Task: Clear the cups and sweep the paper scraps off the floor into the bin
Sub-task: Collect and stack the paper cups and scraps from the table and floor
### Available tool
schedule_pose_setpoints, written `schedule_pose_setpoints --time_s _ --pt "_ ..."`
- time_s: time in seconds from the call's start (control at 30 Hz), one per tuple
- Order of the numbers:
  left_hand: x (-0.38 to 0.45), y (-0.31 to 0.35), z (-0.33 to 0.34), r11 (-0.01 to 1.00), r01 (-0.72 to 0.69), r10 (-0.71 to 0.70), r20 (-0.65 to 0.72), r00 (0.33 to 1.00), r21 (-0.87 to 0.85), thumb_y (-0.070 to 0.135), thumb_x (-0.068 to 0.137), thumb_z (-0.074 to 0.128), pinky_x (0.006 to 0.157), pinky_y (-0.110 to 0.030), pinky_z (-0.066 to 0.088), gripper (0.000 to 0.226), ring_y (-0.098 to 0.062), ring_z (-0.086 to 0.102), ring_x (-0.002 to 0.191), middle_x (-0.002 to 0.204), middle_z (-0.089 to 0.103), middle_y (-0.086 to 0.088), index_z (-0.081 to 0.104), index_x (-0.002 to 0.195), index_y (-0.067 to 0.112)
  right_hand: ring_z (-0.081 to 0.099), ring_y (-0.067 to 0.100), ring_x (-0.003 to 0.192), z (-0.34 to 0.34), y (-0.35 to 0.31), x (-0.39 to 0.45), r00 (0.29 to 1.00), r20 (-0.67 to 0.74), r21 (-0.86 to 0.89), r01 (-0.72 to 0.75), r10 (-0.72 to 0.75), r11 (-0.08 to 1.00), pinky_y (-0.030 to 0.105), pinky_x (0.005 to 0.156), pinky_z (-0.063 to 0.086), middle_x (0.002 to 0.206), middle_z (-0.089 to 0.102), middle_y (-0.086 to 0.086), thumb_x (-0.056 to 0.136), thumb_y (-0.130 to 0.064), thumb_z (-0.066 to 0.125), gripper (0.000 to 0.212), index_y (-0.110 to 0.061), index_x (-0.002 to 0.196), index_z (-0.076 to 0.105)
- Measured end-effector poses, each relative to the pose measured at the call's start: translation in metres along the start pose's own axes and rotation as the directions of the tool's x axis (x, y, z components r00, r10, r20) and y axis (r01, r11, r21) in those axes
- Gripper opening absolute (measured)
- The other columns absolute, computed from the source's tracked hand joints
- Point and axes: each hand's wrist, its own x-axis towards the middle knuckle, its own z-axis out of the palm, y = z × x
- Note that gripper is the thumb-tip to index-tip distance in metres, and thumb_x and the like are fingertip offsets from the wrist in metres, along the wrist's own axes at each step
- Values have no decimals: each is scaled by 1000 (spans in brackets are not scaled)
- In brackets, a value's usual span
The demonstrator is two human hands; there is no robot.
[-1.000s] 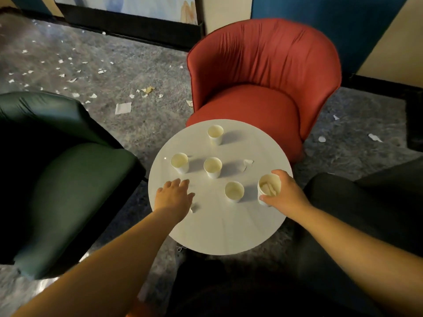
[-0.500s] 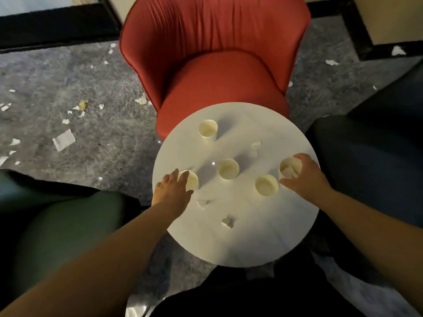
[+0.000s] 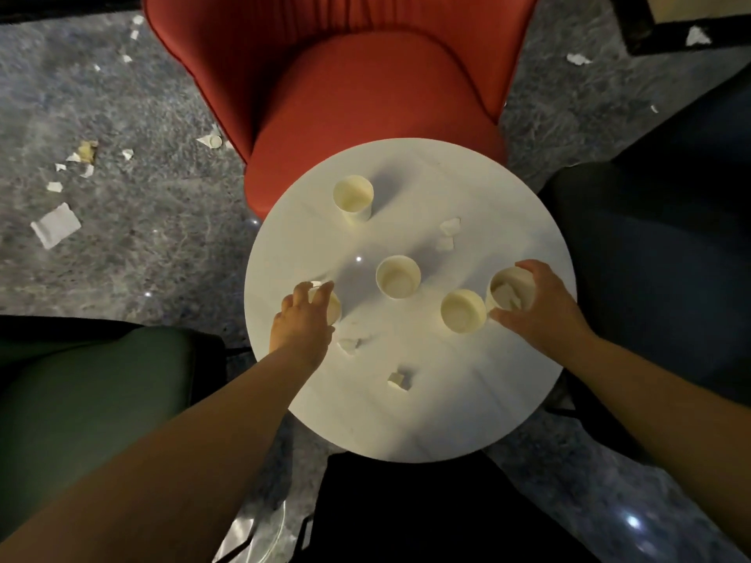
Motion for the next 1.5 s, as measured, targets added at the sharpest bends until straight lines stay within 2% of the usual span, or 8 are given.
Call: schedule_pose_setpoints --time_s 0.2,0.37,0.7,0.9,1.03,1.2,1.33,1.5 --pt "-5 25 -14 979 -14 -29 -204 978 -204 35 87 71 100 -42 45 75 -29 46 123 141 38 -10 31 149 22 45 21 118 1 -1 7 998 50 30 30 -31 999 27 87 36 132 43 4 69 -27 84 83 -19 136 36" --pt "-13 71 -30 879 -222 -11 -484 875 -422 34 82 75 95 -38 49 77 -29 52 117 134 45 -13 38 146 11 45 20 119 0 1 18 993 93 45 70 -74 997 26 89 38 134 43 3 67 -30 84 85 -23 136 35" --pt "12 104 -10 968 -97 47 -214 976 -230 40 83 75 100 -34 42 82 -25 48 125 143 42 -6 34 149 14 43 8 107 0 0 36 982 141 42 121 -126 992 22 84 38 131 43 -1 68 -33 84 84 -27 135 34" --pt "25 105 9 965 -52 34 -73 997 -257 33 77 82 89 -40 51 82 -27 52 118 143 37 -2 36 144 21 42 5 105 1 3 44 972 162 42 163 -168 986 20 83 38 130 43 -2 67 -34 84 84 -28 135 35" --pt "19 106 7 926 -68 2 -176 984 -371 35 77 81 85 -37 50 79 -27 56 113 138 43 -4 40 142 18 42 6 108 -3 6 50 971 165 61 166 -174 984 19 84 37 131 43 -2 67 -32 85 85 -27 135 35" --pt "-6 116 -9 853 -230 27 -399 916 -468 49 79 74 89 -23 43 81 -22 55 112 136 48 -8 41 143 12 45 10 113 -9 12 57 970 164 31 175 -178 984 20 86 38 131 45 0 68 -34 84 85 -24 136 35" --pt "-18 130 -7 861 -329 179 -375 910 -388 65 78 60 88 -25 49 87 -22 55 110 135 49 -7 39 146 14 47 11 113 -11 19 61 971 169 5 169 -168 986 21 86 40 130 46 -1 67 -39 84 85 -26 135 34" --pt "-16 150 16 899 -350 279 -272 921 -264 54 76 74 90 -38 54 87 -25 55 116 137 51 -4 41 146 17 48 13 114 -19 25 57 971 154 19 182 -182 983 21 87 42 129 48 -3 67 -39 83 81 -25 133 37"
